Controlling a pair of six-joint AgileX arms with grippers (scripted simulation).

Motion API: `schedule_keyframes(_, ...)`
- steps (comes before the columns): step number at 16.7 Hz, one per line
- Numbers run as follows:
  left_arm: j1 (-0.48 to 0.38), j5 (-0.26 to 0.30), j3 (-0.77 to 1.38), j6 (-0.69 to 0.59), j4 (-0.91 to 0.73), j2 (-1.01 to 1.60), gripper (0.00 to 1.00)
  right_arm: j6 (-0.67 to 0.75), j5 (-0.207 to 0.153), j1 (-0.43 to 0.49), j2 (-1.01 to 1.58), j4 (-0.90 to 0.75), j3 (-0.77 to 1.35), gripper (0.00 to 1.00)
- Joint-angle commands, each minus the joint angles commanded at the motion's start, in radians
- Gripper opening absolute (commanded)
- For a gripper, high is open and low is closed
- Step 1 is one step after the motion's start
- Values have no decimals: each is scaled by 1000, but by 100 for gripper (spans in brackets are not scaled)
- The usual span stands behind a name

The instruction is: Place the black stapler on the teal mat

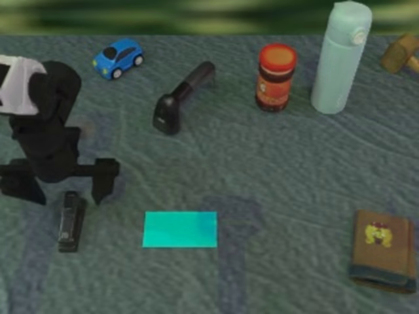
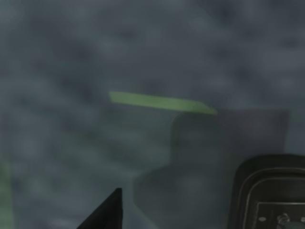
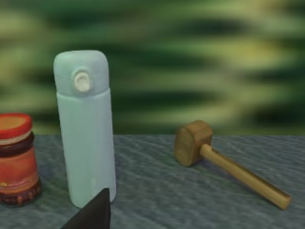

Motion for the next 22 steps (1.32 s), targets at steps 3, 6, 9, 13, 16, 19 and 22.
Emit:
schedule_keyframes(3,0,0,0,0,0,0,55,0,0,0,0,0,0,100)
schedule_keyframes(6,0,0,0,0,0,0,32,0,0,0,0,0,0,100)
schedule_keyframes(9,0,0,0,0,0,0,10,0,0,0,0,0,0,100)
schedule_keyframes(13,0,0,0,0,0,0,0,0,0,0,0,0,0,100)
schedule_keyframes(16,0,0,0,0,0,0,0,0,0,0,0,0,0,100)
schedule_keyframes(19,0,0,1,0,-1,-6,0,0,0,0,0,0,0,100)
schedule_keyframes(22,2,0,31,0,-42,-19,0,0,0,0,0,0,0,100)
